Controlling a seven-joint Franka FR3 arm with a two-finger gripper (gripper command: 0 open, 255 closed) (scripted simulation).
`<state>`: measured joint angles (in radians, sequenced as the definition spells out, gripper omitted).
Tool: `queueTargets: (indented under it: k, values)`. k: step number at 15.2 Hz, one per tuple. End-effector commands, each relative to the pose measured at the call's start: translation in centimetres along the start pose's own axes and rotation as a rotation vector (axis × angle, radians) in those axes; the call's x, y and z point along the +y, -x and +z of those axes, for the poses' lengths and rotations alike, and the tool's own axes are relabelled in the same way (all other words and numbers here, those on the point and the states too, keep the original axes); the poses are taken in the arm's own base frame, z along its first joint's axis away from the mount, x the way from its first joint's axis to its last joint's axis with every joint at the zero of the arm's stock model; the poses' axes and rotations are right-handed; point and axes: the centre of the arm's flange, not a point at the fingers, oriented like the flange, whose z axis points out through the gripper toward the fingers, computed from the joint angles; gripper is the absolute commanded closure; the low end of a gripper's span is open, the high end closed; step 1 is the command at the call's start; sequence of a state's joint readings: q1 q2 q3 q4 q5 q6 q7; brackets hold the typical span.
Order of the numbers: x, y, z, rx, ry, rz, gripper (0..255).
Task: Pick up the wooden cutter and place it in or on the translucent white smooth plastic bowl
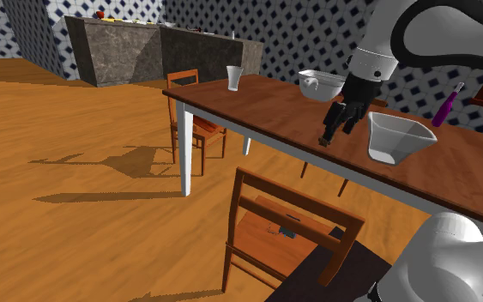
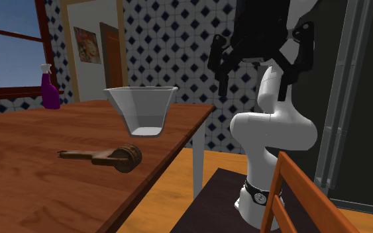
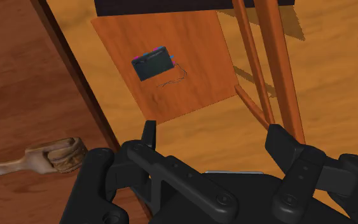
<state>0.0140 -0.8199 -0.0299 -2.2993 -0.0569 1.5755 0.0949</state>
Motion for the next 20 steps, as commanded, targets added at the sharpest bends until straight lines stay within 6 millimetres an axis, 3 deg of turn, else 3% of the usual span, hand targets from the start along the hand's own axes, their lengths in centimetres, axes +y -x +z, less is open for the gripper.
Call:
queueTargets:
  k: [1, 11, 20]
  values:
    - [0.0, 0.0, 0.0, 0.000, 0.000, 0.000, 0]
    - [9.9, -9.8, 3.6, -0.077, -0.042, 0.374, 0]
    - [21.2, -14.8, 7.7, -0.146, -0.079, 0.710, 0]
